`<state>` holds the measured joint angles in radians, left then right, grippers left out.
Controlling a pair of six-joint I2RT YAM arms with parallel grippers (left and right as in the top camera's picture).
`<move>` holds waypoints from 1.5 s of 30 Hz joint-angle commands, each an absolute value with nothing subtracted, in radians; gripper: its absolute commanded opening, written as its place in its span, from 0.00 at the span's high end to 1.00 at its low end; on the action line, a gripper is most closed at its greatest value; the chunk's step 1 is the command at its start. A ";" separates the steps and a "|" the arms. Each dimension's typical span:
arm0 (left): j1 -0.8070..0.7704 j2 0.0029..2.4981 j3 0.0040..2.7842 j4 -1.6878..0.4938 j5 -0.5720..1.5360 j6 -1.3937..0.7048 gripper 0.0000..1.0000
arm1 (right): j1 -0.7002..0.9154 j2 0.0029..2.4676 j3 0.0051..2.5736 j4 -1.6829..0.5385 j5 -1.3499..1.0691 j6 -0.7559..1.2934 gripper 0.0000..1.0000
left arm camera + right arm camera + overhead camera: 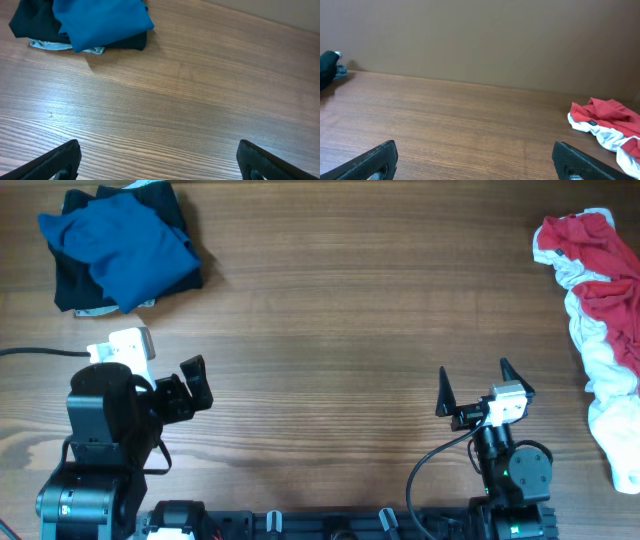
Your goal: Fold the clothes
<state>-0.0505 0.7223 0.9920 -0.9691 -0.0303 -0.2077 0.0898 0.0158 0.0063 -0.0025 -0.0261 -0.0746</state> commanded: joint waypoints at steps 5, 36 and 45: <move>-0.049 0.722 0.989 -0.966 -0.043 -0.217 0.00 | 0.084 0.005 0.005 0.002 -0.046 -0.086 0.00; 0.007 0.093 0.291 -0.524 -0.072 -0.214 0.00 | 0.084 0.005 0.005 0.002 -0.046 -0.086 0.00; 0.018 0.003 0.008 -0.078 -0.004 -0.020 0.01 | 0.084 0.005 0.005 0.002 -0.046 -0.086 0.01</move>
<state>0.0097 0.0170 0.0250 -0.0914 -0.0578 -0.1558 0.0898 0.0135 0.0063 -0.0002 -0.0261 -0.0772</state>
